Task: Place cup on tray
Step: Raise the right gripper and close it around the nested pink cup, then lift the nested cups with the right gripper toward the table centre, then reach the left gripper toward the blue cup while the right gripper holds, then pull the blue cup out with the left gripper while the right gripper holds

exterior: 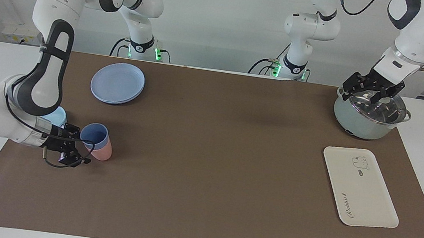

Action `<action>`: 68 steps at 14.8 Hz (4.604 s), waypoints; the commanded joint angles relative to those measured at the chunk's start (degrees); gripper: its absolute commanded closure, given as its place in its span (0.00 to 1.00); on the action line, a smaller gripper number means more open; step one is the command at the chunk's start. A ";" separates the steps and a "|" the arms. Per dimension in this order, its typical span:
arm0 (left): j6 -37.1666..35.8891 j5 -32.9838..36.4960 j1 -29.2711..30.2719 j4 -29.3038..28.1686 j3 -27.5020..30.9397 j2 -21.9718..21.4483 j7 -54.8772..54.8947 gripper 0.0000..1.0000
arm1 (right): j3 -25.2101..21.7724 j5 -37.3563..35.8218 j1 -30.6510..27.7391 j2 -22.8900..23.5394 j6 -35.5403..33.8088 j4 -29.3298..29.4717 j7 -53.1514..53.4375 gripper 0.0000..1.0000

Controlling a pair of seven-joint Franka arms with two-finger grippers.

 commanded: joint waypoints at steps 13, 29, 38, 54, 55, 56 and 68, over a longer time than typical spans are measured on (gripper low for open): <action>0.85 -0.73 0.38 -1.35 -0.18 -1.05 -0.55 0.00 | 0.72 12.51 -0.55 -7.63 9.30 -16.62 2.42 0.05; 0.85 -0.73 0.38 -1.35 -0.09 -1.05 -0.55 0.00 | 2.48 15.42 16.31 -25.82 5.69 -21.38 20.06 1.00; 0.76 -0.73 0.38 -1.35 -0.09 -1.05 -0.55 0.00 | 2.74 9.54 24.39 -28.02 7.35 -16.54 36.66 1.00; 35.87 -7.85 -24.91 -5.65 -3.78 -0.26 -55.37 0.02 | 2.74 8.57 29.42 -27.23 16.15 -17.24 44.69 1.00; 38.18 -7.85 -25.63 -5.57 -3.78 0.44 -57.13 0.08 | 2.83 8.57 29.42 -27.23 16.41 -17.25 44.69 1.00; 39.59 -7.85 -26.42 -5.31 -3.78 1.32 -57.76 0.12 | 2.74 8.57 29.42 -27.23 16.42 -17.25 44.61 1.00; 46.02 -7.85 -30.73 -4.86 -3.78 6.51 -60.40 0.74 | 2.74 8.39 29.34 -27.23 15.98 -17.25 44.61 1.00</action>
